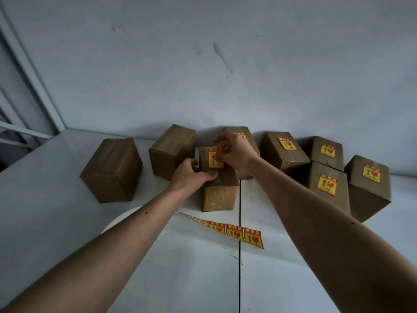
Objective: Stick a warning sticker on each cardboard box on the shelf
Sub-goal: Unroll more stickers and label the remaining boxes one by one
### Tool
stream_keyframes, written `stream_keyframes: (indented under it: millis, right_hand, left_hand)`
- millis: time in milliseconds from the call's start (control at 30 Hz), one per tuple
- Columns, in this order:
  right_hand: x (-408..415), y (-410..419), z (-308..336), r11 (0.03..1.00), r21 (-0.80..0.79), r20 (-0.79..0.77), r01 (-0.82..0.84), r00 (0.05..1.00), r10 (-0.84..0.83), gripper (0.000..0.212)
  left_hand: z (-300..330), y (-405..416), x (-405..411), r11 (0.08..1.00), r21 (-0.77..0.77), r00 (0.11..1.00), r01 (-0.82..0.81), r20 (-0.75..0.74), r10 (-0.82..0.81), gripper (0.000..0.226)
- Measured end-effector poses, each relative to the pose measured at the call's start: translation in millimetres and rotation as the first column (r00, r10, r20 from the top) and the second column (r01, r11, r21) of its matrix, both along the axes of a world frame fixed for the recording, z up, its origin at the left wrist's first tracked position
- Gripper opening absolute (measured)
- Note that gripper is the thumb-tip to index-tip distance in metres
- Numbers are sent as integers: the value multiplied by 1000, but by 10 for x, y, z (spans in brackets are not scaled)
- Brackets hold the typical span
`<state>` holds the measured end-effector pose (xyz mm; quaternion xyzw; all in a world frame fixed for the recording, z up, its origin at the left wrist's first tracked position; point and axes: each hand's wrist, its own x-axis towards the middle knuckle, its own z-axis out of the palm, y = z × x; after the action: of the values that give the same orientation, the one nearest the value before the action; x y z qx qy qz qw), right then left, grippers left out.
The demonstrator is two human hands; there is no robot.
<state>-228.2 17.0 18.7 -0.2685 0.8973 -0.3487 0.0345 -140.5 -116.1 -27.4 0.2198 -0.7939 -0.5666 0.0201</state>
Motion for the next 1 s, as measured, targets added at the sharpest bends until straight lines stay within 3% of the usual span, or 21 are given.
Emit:
stream_keyframes:
  millis: [333,533,800,1000]
  right_hand:
    - [54,1,-41,1000,16,-87,9,996,-8,49]
    - [-24,-26,-114,992,-53,-69,111,991,-114,53]
    - [-150,-171,-185,933,120,-219,340,926,-309,51]
    - [-130,24,-162,941,160,-150,297,950,-274,56]
  left_hand:
    - [65,46,-88,987,138,996,-81,48,75,63]
    - [51,64,-73,983,165,996,-80,52,72,56]
    - [-21,79,-82,968,238,997,-78,28,74,56]
    - [-57,80,-91,953,288,996,-93,32,87,52]
